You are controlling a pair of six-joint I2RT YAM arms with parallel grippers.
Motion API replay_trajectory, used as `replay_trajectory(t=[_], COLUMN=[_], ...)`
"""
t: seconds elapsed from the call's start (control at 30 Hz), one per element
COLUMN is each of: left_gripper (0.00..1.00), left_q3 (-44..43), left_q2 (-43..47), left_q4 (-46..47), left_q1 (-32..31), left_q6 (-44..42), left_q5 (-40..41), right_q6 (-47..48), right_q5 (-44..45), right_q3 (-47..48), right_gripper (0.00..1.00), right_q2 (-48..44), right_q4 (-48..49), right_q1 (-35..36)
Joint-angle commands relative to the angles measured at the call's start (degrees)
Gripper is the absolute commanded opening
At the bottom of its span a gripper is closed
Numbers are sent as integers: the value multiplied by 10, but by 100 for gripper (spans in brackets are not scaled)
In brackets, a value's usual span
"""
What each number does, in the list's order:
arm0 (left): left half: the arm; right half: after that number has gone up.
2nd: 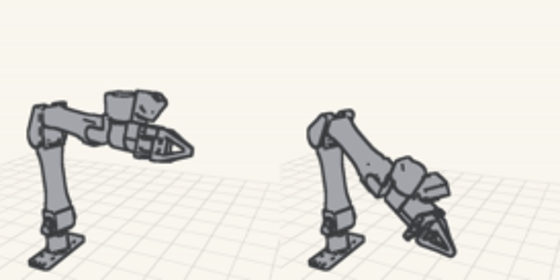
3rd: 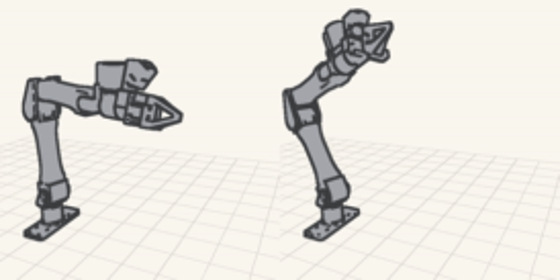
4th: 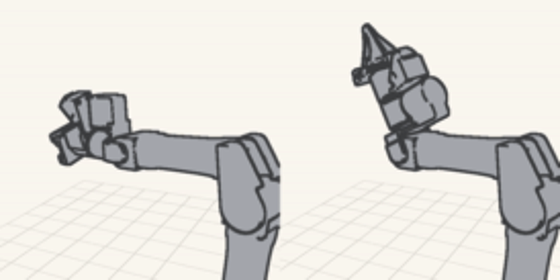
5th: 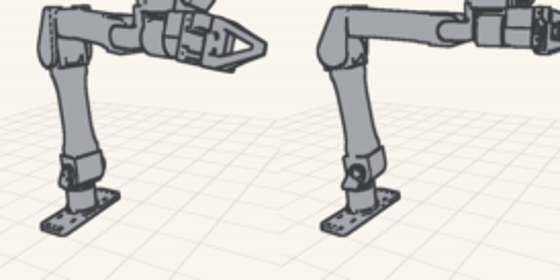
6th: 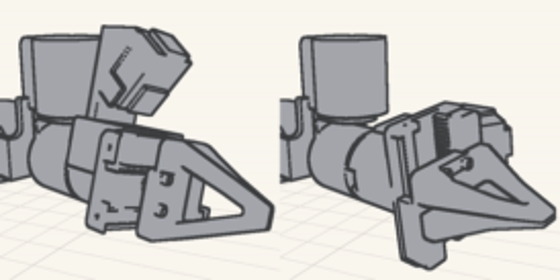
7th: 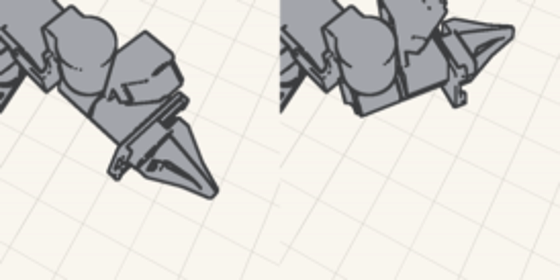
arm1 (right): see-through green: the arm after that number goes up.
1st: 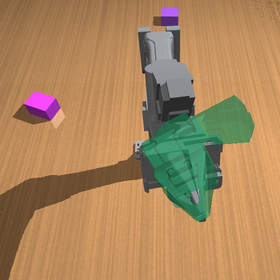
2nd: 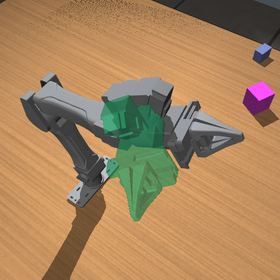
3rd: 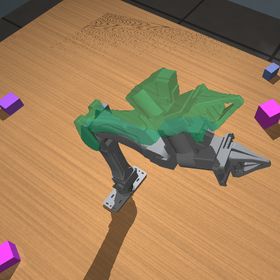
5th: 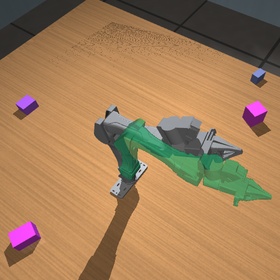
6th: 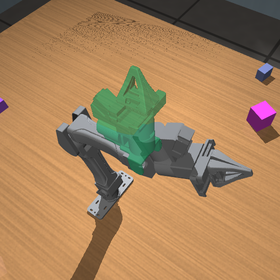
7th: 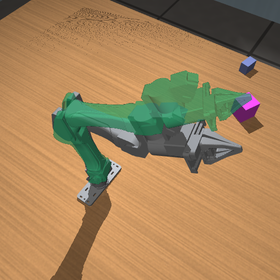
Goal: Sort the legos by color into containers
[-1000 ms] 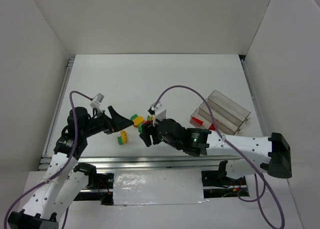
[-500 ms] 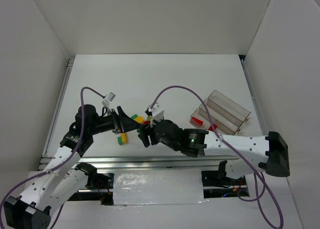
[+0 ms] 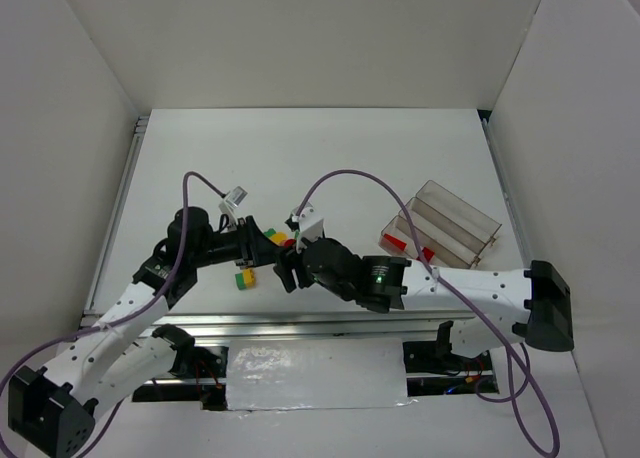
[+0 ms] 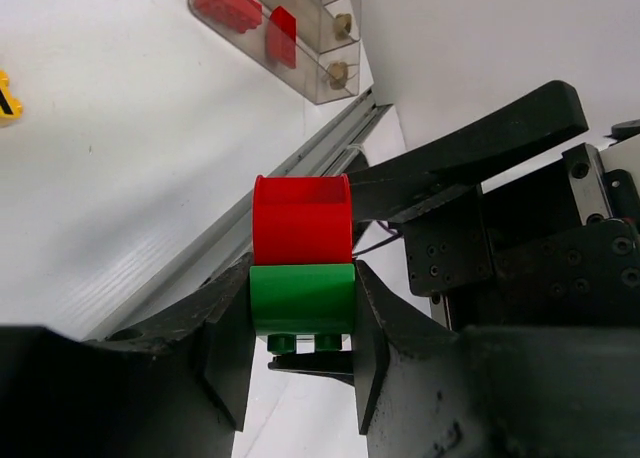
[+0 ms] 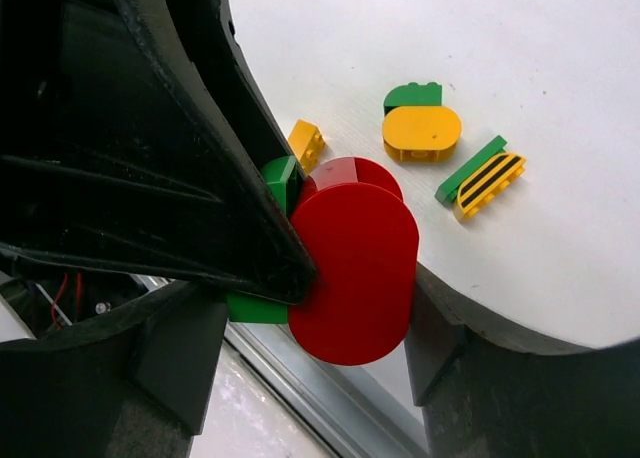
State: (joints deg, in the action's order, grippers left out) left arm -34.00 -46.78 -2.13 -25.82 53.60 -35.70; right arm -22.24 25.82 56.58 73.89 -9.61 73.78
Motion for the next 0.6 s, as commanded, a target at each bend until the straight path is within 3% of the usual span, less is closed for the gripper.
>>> replay_trajectory(t=[0.0, 0.03, 0.07, 0.17, 0.23, 0.3, 0.4, 0.57], left_gripper=[0, 0, 0, 0, 0, 0, 0, 0], left_q3=[-33, -39, -42, -55, -69, -73, -68, -40], left_q2=[-4, -2, -1, 10, 16, 20, 24, 26], left_q4=[-14, -23, -28, -52, -72, -70, -39, 74], left_q1=[-6, -7, -7, -6, -7, -7, -6, -7], left_q6=[-32, -40, -53, -81, -103, -127, -152, -149], left_q5=[-2, 6, 10, 23, 27, 13, -51, -198], right_q6=[-3, -9, -12, -34, -46, -47, -54, -59], right_q5=[8, 4, -5, -18, -77, -191, -315, -442], right_q3=[18, 11, -2, -27, -41, -79, -122, -161], right_gripper=[66, 94, 100, 100, 100, 100, 100, 100], right_q2=[2, -1, -6, -30, -65, -117, -189, -280], right_q4=[30, 34, 41, 36, 19, 32, 49, 87], right_q1=[5, 4, 5, -2, -28, -54, -101, -154])
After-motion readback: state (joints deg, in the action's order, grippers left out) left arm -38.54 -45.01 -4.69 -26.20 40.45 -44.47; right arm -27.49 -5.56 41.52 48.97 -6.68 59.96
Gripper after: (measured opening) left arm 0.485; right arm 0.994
